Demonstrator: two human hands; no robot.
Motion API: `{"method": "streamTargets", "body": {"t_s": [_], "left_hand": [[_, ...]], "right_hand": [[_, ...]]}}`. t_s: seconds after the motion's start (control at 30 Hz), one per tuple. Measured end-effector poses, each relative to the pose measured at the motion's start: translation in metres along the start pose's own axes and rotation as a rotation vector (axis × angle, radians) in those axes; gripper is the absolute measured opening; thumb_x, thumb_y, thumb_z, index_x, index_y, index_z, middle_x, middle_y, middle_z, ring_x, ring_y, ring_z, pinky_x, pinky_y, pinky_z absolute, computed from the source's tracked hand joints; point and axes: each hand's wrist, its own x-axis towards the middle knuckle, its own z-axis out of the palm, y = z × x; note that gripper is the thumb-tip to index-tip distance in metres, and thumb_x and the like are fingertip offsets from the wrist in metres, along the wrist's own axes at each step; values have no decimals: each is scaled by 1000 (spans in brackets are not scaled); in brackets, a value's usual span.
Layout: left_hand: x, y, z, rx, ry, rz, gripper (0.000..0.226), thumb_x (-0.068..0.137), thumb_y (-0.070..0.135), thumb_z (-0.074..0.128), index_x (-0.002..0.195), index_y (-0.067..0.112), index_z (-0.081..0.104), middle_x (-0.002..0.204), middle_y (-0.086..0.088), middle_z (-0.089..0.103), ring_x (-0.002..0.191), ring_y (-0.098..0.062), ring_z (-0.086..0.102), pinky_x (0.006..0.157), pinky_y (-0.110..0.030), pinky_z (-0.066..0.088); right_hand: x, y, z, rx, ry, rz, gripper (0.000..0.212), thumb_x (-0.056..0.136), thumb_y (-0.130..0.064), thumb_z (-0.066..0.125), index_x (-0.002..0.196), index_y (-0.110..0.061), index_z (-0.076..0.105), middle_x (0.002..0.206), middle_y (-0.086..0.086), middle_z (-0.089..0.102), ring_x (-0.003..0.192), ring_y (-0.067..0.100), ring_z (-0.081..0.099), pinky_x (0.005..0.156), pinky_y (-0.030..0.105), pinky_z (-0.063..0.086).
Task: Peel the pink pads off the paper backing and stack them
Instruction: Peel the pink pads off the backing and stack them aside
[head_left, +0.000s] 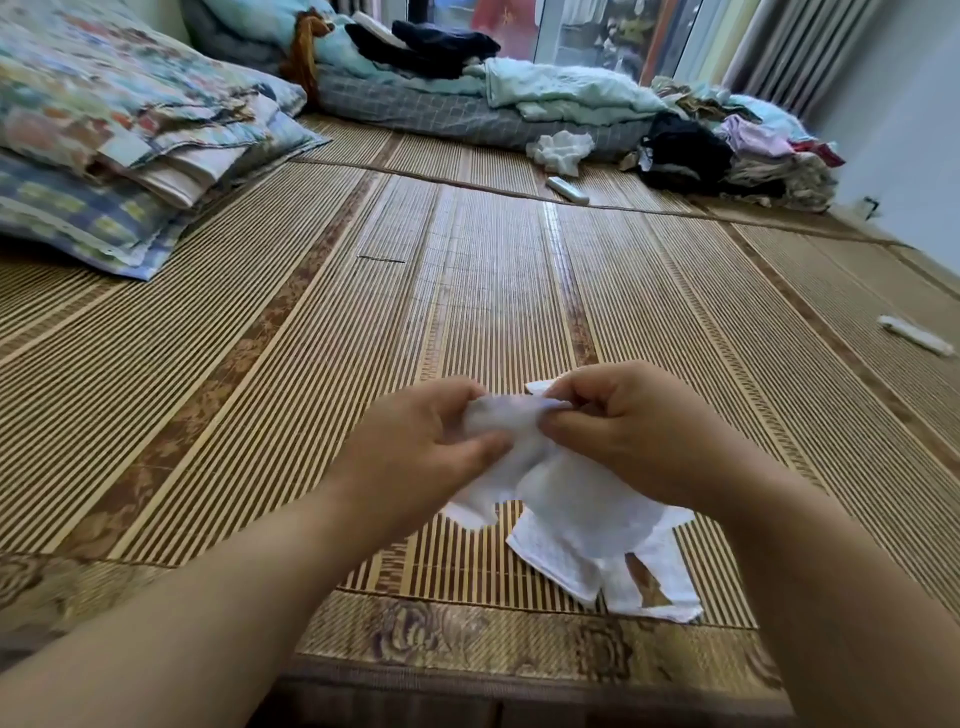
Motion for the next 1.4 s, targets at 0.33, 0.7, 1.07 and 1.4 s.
{"method": "streamTargets", "body": {"t_s": [0.33, 0.7, 1.07, 1.4], "left_hand": [[8, -20, -15, -498, -42, -414, 18, 78, 29, 69, 86, 12, 69, 79, -9, 71, 66, -25, 69, 55, -38, 56], [5, -28, -26, -490, -368, -744, 28, 79, -7, 56, 102, 6, 64, 92, -19, 66, 60, -26, 68, 49, -34, 55], [9, -38, -27, -345, -548, -790, 35, 70, 20, 75, 103, 13, 68, 88, -14, 75, 75, -29, 70, 60, -33, 56], [6, -45, -36, -290, -383, -838, 28, 61, 29, 76, 75, 4, 72, 68, -11, 68, 54, -16, 53, 49, -25, 41]], "right_hand": [[-18, 48, -25, 473, -259, 311, 22, 63, -14, 83, 84, -10, 74, 79, 5, 74, 70, 24, 69, 61, 31, 56], [-44, 95, -69, 810, -64, 584, 9, 61, -15, 74, 66, -8, 72, 60, 8, 65, 48, 16, 62, 43, 25, 53], [-59, 129, -78, 782, 130, 735, 13, 62, -20, 73, 62, -8, 70, 58, 8, 64, 45, 15, 58, 40, 24, 50], [-59, 145, -66, 595, 277, 811, 14, 88, -13, 62, 86, -1, 69, 68, 8, 73, 59, 19, 59, 43, 27, 48]]}}
